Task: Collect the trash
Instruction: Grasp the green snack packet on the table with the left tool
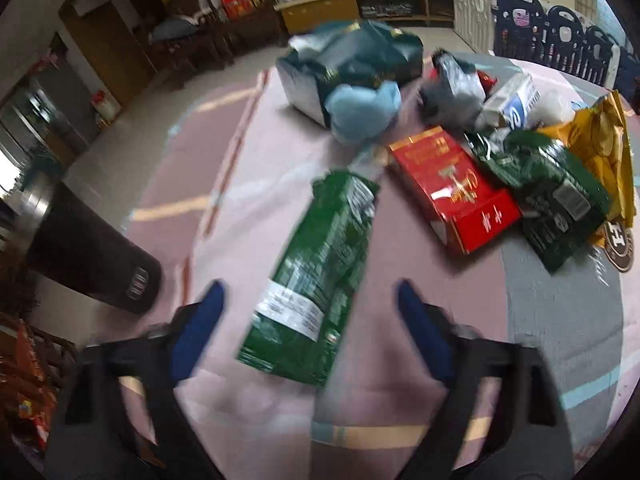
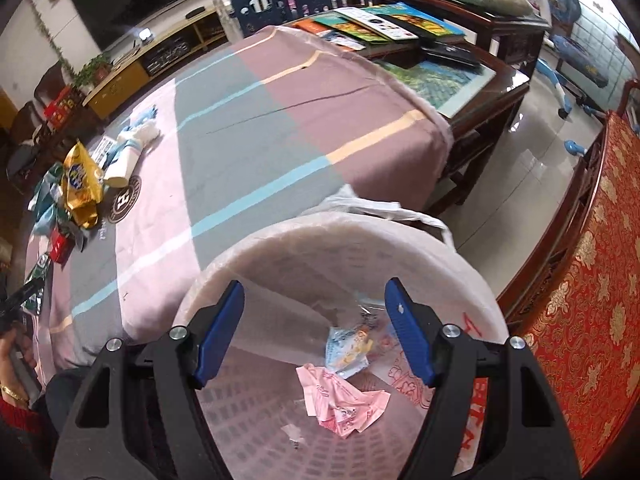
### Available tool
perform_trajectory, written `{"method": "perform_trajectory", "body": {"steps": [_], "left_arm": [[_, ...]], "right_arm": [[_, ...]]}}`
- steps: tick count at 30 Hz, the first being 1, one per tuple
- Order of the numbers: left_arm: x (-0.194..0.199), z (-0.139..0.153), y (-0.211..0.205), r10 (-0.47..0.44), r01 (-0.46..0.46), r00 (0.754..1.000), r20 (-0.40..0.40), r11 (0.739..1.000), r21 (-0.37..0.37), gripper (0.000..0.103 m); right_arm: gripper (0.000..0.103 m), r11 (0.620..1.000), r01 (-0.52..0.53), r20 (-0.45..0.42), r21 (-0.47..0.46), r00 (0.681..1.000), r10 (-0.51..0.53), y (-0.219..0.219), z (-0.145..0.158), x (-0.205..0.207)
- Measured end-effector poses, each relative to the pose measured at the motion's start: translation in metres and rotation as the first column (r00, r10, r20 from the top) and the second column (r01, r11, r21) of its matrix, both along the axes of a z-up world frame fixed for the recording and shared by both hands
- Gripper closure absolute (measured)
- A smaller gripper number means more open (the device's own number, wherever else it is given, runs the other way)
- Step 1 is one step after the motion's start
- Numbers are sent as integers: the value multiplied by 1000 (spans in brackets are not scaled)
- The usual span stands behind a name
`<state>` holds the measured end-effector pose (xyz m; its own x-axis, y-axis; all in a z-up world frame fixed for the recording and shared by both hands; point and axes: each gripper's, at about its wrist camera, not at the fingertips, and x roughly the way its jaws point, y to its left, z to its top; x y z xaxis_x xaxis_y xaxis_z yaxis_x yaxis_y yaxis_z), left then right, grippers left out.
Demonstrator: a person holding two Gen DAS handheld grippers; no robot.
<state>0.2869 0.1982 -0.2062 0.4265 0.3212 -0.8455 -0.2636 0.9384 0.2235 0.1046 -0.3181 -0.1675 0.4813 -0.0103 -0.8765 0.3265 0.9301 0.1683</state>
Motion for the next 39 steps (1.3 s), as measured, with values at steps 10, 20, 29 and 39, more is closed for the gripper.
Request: {"method": "perform_trajectory", "body": {"steps": [10, 20, 29, 39], "left_arm": [[-49, 24, -8, 51, -4, 982, 181, 967, -254, 92], [-75, 29, -13, 89, 0, 972, 220, 926, -376, 92], [-79, 27, -15, 78, 4, 975, 206, 928, -371, 92], [-77, 25, -15, 80, 2, 976, 204, 928, -373, 92]], "right_arm": [[31, 992, -128, 30, -6, 991, 128, 70, 10, 21], [31, 947, -320, 61, -14, 945, 320, 164, 16, 33], [31, 946, -324, 17, -16, 946, 324, 172, 5, 30], [31, 942, -336, -5, -13, 942, 336, 175, -2, 29]]}}
